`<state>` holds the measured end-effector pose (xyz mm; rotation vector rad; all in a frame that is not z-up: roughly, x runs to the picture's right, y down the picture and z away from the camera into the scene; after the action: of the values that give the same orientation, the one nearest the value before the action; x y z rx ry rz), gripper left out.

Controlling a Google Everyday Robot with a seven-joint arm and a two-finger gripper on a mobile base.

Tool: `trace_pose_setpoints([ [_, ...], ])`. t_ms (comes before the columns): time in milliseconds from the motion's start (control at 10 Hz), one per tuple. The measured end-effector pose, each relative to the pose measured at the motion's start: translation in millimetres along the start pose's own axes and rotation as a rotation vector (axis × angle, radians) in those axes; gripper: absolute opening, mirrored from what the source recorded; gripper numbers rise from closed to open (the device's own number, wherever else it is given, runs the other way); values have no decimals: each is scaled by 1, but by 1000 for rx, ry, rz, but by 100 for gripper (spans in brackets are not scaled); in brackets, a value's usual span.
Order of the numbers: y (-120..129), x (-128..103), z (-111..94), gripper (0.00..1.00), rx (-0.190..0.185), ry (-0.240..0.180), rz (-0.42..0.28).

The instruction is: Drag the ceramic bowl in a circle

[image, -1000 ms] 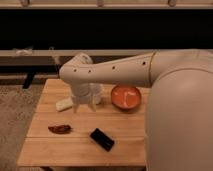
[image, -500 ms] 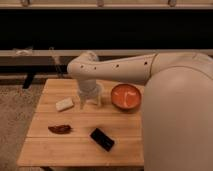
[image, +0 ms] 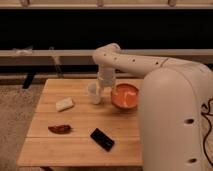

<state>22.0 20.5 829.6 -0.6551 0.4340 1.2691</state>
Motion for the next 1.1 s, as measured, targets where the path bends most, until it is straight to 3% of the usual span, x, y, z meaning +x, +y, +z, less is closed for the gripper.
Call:
trace_pose_setpoints([
  [300,-48,-4,23,65,-52,12,-17],
  [500,-55,5,46,65,-77,27,-35],
  [900,-54,13,80,65,-73,47,-58],
  [1100,-58,14,94,64,-37,48,-27],
])
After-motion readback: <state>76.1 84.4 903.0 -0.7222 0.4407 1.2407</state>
